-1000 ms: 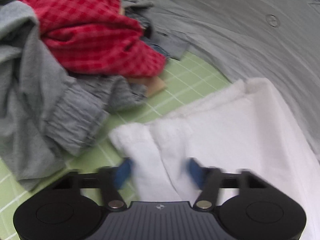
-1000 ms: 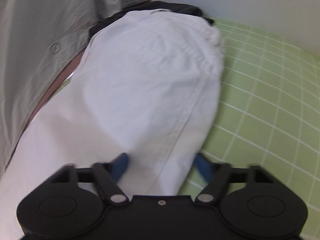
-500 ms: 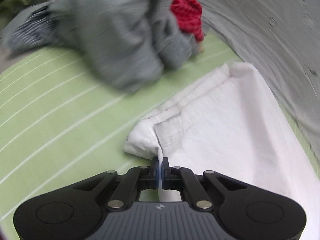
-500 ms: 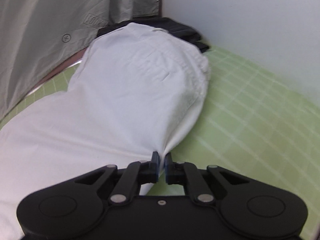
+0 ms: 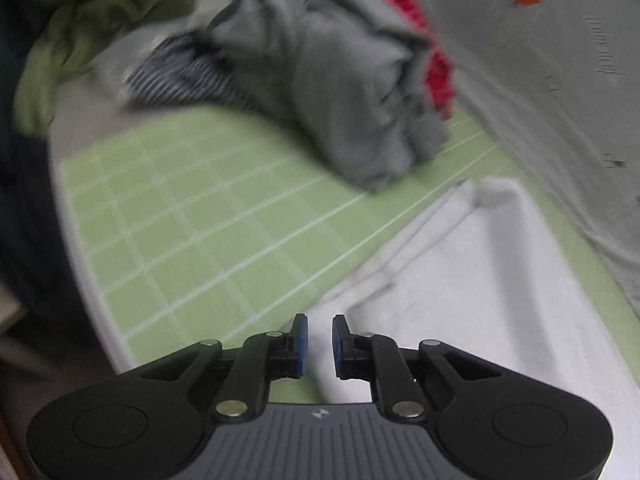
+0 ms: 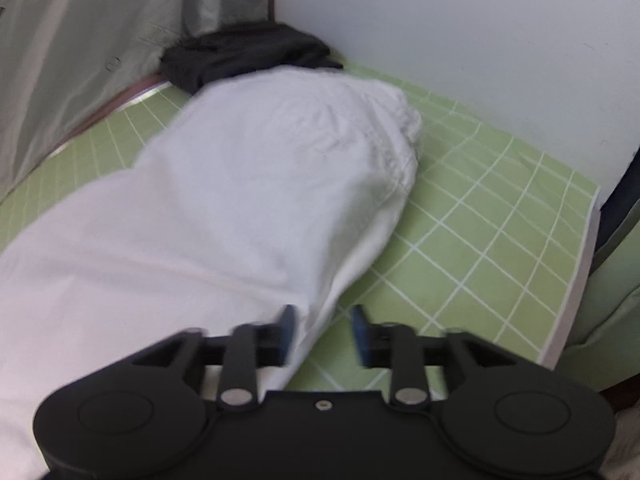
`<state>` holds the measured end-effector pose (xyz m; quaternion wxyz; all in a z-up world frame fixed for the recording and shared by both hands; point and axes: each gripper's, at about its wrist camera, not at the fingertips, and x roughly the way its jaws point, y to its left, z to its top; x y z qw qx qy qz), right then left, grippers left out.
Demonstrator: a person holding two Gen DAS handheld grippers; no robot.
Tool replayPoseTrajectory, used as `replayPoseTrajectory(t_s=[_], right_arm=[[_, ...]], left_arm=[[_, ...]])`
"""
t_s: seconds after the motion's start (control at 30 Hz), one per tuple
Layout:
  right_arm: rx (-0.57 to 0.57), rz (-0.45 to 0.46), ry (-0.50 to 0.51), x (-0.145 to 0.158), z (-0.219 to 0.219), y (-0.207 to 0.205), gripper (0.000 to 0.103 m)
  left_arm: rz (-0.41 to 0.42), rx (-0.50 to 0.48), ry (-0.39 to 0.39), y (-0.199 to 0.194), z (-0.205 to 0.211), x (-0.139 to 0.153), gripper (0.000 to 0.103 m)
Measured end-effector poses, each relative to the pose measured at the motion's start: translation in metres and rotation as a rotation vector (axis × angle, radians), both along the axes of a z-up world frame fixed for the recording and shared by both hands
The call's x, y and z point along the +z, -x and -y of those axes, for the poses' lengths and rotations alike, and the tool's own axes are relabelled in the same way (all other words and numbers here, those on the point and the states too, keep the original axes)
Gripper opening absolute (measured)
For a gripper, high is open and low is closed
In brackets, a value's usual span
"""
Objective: Fold clothes
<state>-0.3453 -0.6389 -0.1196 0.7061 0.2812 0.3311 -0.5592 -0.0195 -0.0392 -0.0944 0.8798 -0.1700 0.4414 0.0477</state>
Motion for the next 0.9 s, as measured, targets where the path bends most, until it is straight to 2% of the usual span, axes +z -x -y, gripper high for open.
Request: replayPoseTrajectory(t_s=[0.1,0.13,0.3,0.4,0.47,0.5,0.53,0.63,0.77,0.8,0.9], right_arm=[[0.020,0.033,0.006,0.009,-0.014,-0.009,0.070],[0.019,0.048,0.002,0.010,-0.020,-0.012,0.072],[0.026,0.069,-0.009,0.009,-0.045,-0.029,0.073],[0.021,0.086,-0.024,0.007,-0.061,-0.034,0.073],[0.018,0.090,-0.037,0.004,-0.070,-0.036,0.073],[0.013,0.091,-0.043,0.003,-0.073,-0.037,0.073],[0.009,0.093,-0.051,0.001,-0.075,-0.038,0.073],[0.004,0.093,-0.065,-0.002,-0.079,-0.043,0.073],[0.036,0.070,-0.059,0.001,-0.083,-0.053,0.073],[0.044,0.066,-0.058,0.001,-0.084,-0.054,0.073],[0.076,0.051,-0.067,-0.004,-0.087,-0.060,0.073]], left_arm=[[0.008,-0.083,0.007,-0.013,0.010,-0.003,0.027],[0.001,-0.106,-0.003,-0.017,0.015,-0.006,0.028],[-0.037,-0.154,-0.041,-0.033,0.027,-0.021,0.041],[-0.047,-0.193,-0.071,-0.040,0.031,-0.028,0.043],[-0.033,-0.222,-0.081,-0.040,0.033,-0.029,0.040],[-0.020,-0.234,-0.080,-0.039,0.033,-0.027,0.015],[-0.003,-0.244,-0.074,-0.037,0.032,-0.024,0.003],[0.075,-0.251,-0.081,-0.027,0.029,-0.003,0.003],[0.184,-0.187,-0.072,0.003,0.011,0.041,0.004],[0.168,-0.170,-0.073,0.007,0.006,0.039,0.004],[0.060,-0.137,-0.100,0.009,-0.003,0.006,0.008]])
